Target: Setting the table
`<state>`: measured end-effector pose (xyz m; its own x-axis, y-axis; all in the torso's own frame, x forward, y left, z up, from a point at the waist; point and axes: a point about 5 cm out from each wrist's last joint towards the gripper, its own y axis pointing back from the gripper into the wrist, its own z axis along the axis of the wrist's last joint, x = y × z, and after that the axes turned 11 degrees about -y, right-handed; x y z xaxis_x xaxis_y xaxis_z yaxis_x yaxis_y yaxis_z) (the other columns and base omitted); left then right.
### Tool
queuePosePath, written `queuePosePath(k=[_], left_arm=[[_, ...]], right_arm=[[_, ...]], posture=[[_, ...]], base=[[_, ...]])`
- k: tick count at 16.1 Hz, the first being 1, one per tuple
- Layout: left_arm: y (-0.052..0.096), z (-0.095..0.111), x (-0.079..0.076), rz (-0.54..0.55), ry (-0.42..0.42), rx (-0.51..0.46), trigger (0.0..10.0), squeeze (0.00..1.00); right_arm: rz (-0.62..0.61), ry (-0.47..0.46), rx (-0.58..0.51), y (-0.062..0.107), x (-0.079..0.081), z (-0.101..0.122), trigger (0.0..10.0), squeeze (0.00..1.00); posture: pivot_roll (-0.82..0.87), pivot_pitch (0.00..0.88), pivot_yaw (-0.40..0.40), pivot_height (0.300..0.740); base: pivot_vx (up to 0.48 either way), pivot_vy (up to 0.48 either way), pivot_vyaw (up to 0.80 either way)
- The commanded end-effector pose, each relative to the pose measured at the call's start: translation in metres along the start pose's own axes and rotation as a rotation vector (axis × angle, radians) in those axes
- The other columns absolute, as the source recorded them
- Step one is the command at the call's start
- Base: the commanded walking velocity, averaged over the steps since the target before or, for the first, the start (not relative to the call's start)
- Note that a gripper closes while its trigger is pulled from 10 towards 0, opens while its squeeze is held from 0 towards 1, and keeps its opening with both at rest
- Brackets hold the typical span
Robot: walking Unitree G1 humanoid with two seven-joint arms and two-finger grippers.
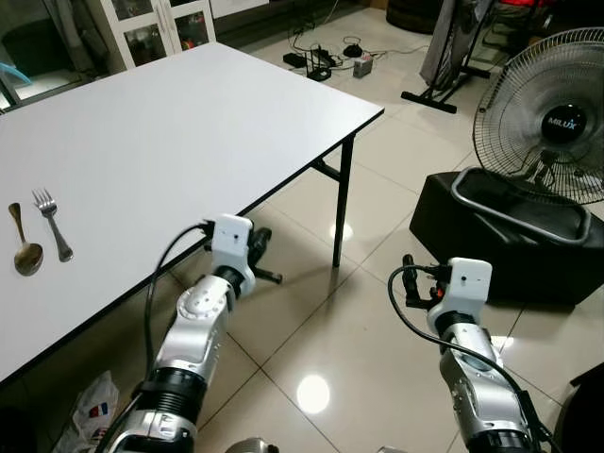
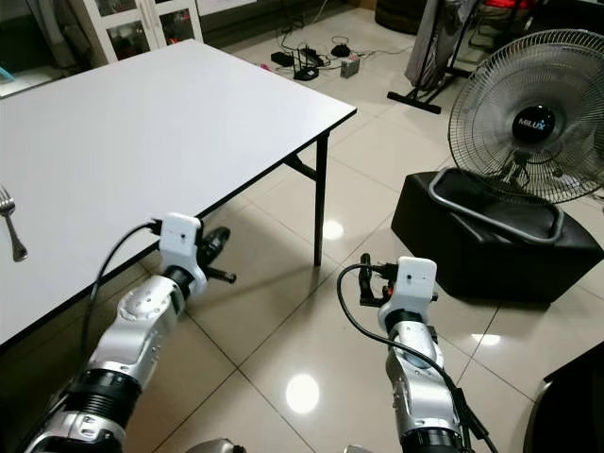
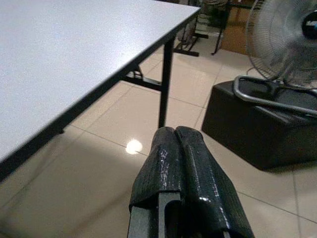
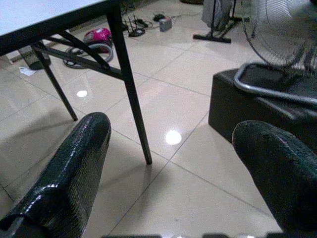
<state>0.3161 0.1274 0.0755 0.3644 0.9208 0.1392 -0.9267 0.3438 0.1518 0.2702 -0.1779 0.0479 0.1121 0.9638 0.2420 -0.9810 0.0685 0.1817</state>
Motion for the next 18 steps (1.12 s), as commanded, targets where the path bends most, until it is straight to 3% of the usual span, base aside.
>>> queuePosePath(k=[1,4,6,7,9,11,14,18], left_arm=[[-0.005,0.007,-0.001,-0.013,0.003,-0.042,10.0,0.00],[0.004,-0.004,0.000,-0.008,0.009,-0.018,10.0,0.00],[0.023,-0.015,0.010,-0.008,-0.023,0.016,10.0,0.00],[0.042,-0.020,0.016,-0.018,0.013,0.044,10.0,0.00],[0.053,-0.021,0.017,-0.023,0.052,0.040,10.0,0.00],[0.051,-0.023,0.013,-0.009,0.083,0.014,10.0,0.00],[0.051,-0.024,0.014,-0.019,0.066,0.018,10.0,0.00],[0.046,-0.039,0.016,-0.021,0.058,0.039,10.0,0.00]], right_arm=[[-0.005,-0.011,-0.006,-0.002,-0.002,0.000,10.0,0.00],[-0.038,0.009,-0.060,0.004,-0.007,0.007,10.0,0.00],[-0.004,0.119,-0.066,0.025,-0.013,0.006,10.0,0.00],[0.014,0.151,-0.063,0.045,-0.017,0.005,10.0,0.00],[0.029,0.150,-0.052,0.055,-0.017,0.002,10.0,0.00],[0.010,0.134,-0.049,0.053,-0.019,-0.001,10.0,0.00],[-0.009,0.122,-0.050,0.048,-0.020,0.001,10.0,0.00],[-0.031,0.115,-0.054,0.040,-0.022,0.001,10.0,0.00]], posture=[[-0.02,0.000,0.043,0.718],[-0.03,0.000,0.040,0.718],[-0.03,0.000,0.039,0.718],[-0.03,0.000,0.042,0.718],[-0.03,0.000,0.044,0.718],[-0.03,0.000,0.046,0.718],[-0.02,0.000,0.045,0.718],[-0.01,0.000,0.039,0.718]], base=[[0.000,0.000,0.00],[0.000,-0.265,0.00],[0.000,0.000,0.00],[0.000,0.000,0.00],[0.000,0.000,0.00],[0.000,0.000,0.00],[0.000,0.000,0.00],[0.000,-0.457,0.00]])
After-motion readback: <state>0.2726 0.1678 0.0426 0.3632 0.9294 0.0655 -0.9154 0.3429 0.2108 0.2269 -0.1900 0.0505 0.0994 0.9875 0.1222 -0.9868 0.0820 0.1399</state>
